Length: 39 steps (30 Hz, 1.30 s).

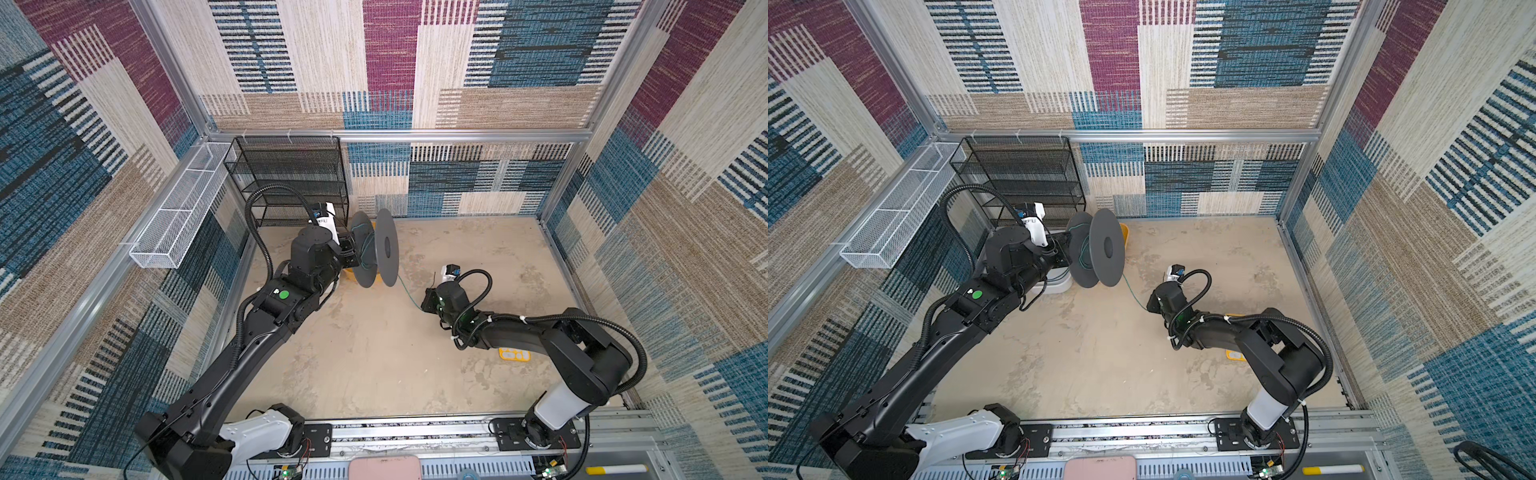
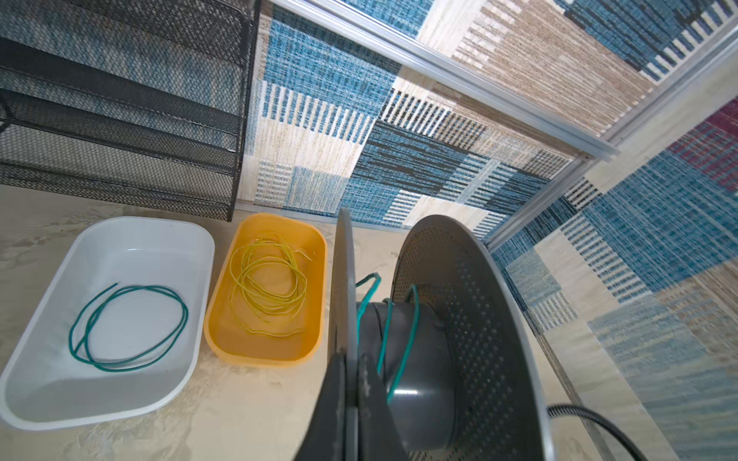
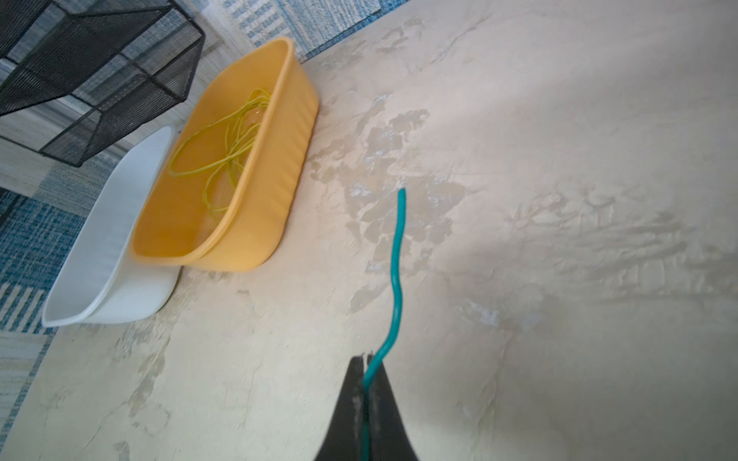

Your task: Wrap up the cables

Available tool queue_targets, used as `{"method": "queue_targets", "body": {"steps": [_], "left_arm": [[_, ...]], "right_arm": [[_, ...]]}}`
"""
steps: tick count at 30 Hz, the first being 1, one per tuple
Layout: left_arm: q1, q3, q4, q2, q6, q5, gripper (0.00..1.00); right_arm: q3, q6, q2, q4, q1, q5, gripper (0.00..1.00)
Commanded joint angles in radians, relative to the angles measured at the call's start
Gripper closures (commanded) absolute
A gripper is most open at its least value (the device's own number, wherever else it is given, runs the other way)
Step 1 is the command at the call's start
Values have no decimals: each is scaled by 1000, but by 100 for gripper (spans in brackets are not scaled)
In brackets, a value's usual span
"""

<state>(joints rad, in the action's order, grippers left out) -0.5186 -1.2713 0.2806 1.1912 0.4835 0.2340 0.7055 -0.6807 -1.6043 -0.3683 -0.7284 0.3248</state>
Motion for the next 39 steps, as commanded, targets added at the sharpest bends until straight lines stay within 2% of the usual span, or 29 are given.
{"method": "queue_targets", "body": {"steps": [1, 7, 13, 17, 21, 25, 28, 34, 39], "left_arm": [[2, 1, -137, 26, 30, 122, 100], [-3, 17, -154, 78, 27, 193, 100], [-27, -10, -128, 138, -38, 277, 100], [-44, -10, -126, 168, -82, 296, 100], [-53, 12, -126, 175, -114, 286, 100], [-82, 25, -116, 177, -164, 275, 100], [-100, 43, -101, 179, -188, 252, 100], [-157, 91, -77, 170, -236, 230, 100], [-213, 118, -50, 163, -283, 221, 100]], "right_arm": [[-4, 18, 50, 25, -72, 130, 100], [50, 61, 154, 80, -206, 218, 100], [166, 132, 226, 107, -328, 193, 100], [241, 178, 268, 107, -342, 149, 100], [329, 263, 292, 106, -339, 153, 100], [426, 278, 285, 130, -259, 59, 100], [497, 339, 264, 137, -218, 52, 100], [641, 350, 200, 191, -89, -81, 100], [723, 354, 145, 225, 4, -127, 100]]}}
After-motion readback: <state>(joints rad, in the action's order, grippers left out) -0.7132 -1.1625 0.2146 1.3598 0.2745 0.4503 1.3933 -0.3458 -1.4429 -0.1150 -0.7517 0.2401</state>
